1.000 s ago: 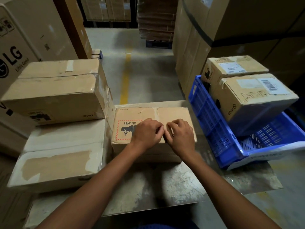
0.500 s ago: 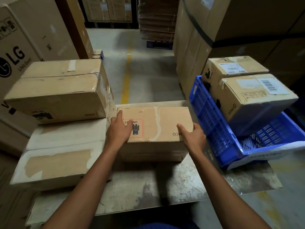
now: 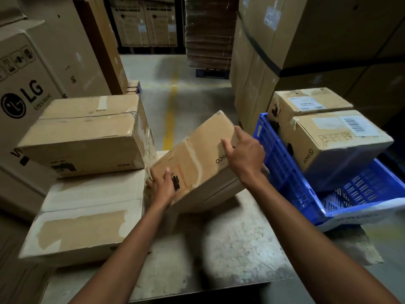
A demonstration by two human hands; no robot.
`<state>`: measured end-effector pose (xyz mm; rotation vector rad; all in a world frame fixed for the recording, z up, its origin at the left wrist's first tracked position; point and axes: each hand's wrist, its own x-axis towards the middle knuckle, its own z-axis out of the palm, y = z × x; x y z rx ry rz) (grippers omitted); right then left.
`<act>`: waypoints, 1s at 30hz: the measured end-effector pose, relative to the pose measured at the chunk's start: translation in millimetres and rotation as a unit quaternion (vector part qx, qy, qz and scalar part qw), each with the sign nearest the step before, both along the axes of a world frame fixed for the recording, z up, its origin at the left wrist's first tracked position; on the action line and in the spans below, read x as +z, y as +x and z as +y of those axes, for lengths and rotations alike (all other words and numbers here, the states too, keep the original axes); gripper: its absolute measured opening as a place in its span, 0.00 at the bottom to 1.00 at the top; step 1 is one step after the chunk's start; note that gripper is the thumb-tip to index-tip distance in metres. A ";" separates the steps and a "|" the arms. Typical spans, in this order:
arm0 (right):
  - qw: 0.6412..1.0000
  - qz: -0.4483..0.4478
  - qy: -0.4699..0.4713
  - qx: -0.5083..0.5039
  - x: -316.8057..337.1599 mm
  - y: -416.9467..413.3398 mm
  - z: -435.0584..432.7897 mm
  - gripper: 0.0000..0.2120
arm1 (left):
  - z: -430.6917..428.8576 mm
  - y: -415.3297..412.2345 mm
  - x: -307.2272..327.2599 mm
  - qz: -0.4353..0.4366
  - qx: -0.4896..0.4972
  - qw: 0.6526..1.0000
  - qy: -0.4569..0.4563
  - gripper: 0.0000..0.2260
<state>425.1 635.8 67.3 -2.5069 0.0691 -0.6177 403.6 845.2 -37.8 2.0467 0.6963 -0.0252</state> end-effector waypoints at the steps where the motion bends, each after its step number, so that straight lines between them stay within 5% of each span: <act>1: 1.000 -0.012 -0.012 0.023 -1.5 0.3 7.1 0.20 | 5.9 2.8 2.5 0.003 -0.011 0.999 0.046 0.30; 4: 0.993 -0.069 -0.029 0.096 -6.1 -8.1 24.0 0.19 | 19.4 20.0 34.2 -0.152 -0.011 0.987 0.060 0.31; 6: 0.985 -0.125 0.032 0.115 -6.9 -14.6 25.6 0.16 | 27.2 35.2 71.5 -0.192 -0.057 0.980 -0.015 0.33; 9: 0.962 -0.126 0.233 0.071 -10.8 -20.0 21.5 0.18 | 30.6 47.1 114.7 -0.066 -0.157 0.962 -0.215 0.36; 12: 0.920 -0.020 0.389 -0.046 -14.3 -18.3 19.5 0.15 | 7.3 39.2 128.0 0.002 -0.231 0.939 -0.255 0.35; 15: 0.835 0.066 0.536 -0.106 -9.0 -18.7 11.4 0.09 | -23.3 27.6 130.1 0.008 -0.220 0.925 -0.309 0.31; 24: 0.902 0.012 0.429 0.048 -2.1 -24.7 -20.5 0.13 | -36.5 13.5 105.4 -0.116 -0.178 0.899 -0.383 0.19; 30: 0.894 0.028 0.443 0.063 -50.9 -49.8 -20.7 0.12 | -41.9 -20.1 44.5 -0.150 -0.147 0.928 -0.307 0.26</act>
